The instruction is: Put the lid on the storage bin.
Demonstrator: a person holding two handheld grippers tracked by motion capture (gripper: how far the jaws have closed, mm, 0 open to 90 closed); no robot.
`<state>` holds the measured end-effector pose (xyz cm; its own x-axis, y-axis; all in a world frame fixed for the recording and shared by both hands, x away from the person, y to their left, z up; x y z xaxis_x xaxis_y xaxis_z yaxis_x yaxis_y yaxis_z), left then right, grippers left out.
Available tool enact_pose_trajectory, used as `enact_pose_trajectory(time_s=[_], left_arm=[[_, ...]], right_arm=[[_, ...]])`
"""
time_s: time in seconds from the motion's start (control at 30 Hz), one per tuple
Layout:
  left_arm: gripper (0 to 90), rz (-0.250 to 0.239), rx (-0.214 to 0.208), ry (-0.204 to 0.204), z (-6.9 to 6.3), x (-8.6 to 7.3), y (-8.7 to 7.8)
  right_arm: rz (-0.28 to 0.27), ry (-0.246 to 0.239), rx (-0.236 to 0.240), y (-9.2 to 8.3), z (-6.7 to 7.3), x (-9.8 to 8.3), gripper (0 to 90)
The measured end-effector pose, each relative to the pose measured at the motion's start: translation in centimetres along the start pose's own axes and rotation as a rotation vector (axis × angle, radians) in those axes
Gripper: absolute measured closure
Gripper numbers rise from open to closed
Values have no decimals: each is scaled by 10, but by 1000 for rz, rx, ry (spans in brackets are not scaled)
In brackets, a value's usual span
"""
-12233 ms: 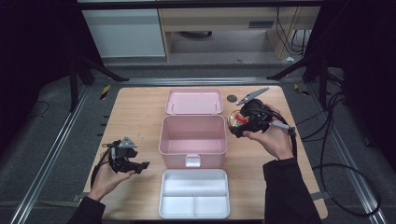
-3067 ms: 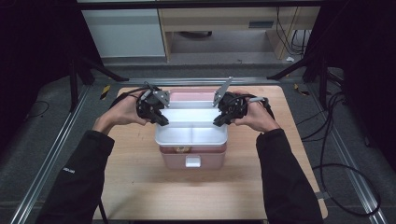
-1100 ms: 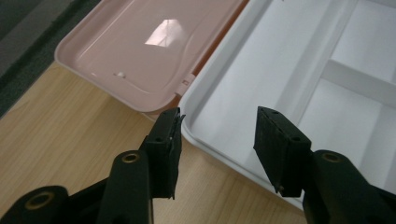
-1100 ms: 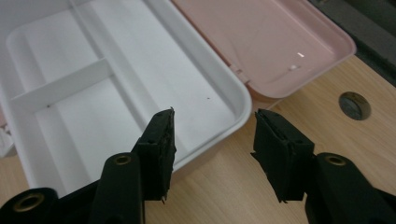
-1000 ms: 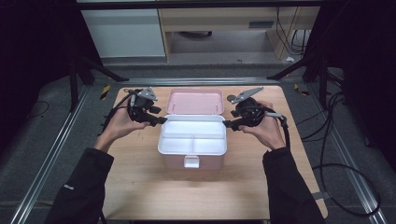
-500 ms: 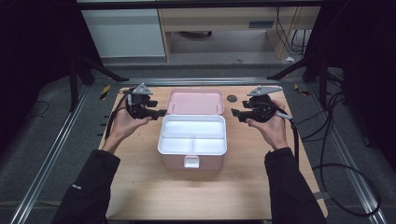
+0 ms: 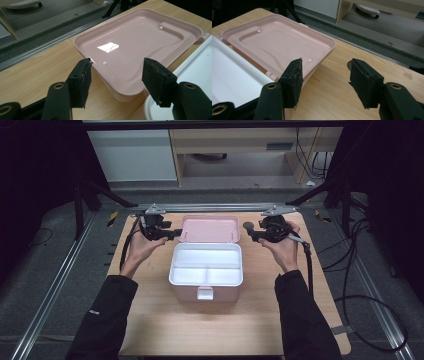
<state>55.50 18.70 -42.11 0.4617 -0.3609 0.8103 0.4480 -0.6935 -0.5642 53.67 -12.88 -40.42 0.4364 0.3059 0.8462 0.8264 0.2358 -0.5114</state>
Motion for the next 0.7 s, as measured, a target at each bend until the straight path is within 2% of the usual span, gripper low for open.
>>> enact_pose_trajectory(time_s=[0.07,0.17,0.3,0.47,0.7], left_arm=[[404,-7,11,0,3,1,3],[404,-35,12,-28,8,2,7],[390,-28,30,-45,16,-2,14],[379,-31,8,-72,20,-6,29],[382,28,-10,-83,25,-18,48]], right_arm=[[-6,10,-10,7,-1,3,437],[-20,58,12,17,0,7,437],[-4,64,10,32,2,10,440],[23,73,36,53,11,6,441],[98,50,54,76,23,-10,434]])
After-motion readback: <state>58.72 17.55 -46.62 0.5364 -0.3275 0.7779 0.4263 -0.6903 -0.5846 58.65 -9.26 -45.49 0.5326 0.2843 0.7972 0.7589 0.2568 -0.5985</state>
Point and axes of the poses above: each handheld gripper's, and its own axes: y roughly forward along the jaws, x roughly out of its top, z roughly to its left, the point moved 7 cm from there along y, roughly forward along the jaws, and after that the axes turned 13 degrees about -x, right-handed, at the moved point
